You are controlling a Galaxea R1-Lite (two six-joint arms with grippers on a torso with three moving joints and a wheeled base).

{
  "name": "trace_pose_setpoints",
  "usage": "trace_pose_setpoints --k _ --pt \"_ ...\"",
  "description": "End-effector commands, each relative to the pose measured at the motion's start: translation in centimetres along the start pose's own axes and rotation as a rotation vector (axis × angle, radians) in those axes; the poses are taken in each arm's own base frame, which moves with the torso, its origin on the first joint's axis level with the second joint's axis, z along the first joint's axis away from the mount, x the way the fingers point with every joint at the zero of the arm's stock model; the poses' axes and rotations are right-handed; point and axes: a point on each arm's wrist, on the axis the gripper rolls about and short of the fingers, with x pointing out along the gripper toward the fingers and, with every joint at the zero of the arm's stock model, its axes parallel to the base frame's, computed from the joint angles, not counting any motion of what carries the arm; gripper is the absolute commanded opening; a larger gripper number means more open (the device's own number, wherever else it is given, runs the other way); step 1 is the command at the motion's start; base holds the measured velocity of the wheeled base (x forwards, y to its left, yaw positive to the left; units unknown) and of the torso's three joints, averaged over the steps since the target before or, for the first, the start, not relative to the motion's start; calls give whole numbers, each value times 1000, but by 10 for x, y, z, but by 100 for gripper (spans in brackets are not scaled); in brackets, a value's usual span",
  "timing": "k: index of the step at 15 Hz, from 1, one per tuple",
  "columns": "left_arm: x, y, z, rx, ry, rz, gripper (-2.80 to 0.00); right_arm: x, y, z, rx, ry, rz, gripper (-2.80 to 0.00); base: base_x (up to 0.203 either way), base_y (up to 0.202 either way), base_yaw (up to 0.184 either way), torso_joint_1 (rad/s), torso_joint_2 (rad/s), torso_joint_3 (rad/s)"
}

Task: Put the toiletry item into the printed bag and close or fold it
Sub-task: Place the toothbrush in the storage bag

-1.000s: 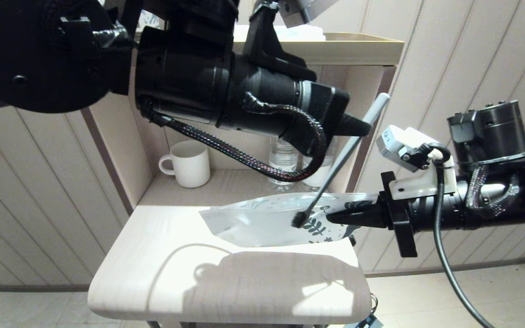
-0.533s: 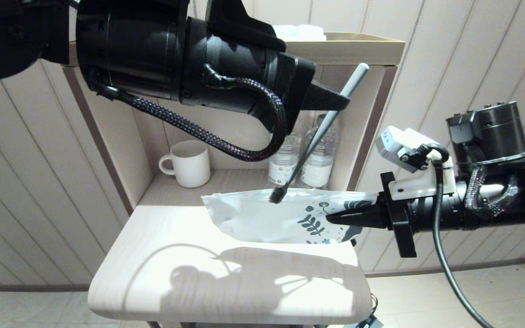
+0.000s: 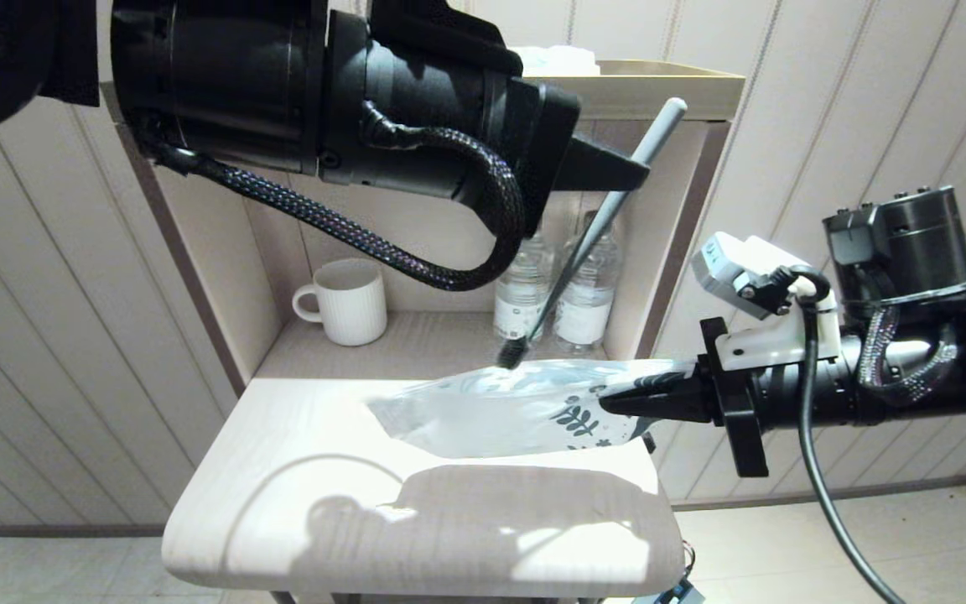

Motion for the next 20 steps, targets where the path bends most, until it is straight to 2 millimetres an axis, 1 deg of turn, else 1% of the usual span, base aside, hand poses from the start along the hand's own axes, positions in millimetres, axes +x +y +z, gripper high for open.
trace_pose_setpoints --k 1,6,11,15,20 --pt "5 1 -5 -9 17 -8 -280 1 0 0 -2 -1 5 -280 0 0 0 0 0 0" --pt "5 1 -5 -10 19 -9 -280 2 -1 -1 0 1 6 -280 0 0 0 0 0 0" --pt "13 2 -19 -17 66 -20 -280 2 -2 -1 4 3 5 -280 0 0 0 0 0 0" --pt "23 5 -36 -10 120 -29 -280 3 -2 -2 3 5 7 -280 0 0 0 0 0 0" --pt "24 2 -52 39 179 -50 -280 5 -3 -3 9 8 9 -280 0 0 0 0 0 0"
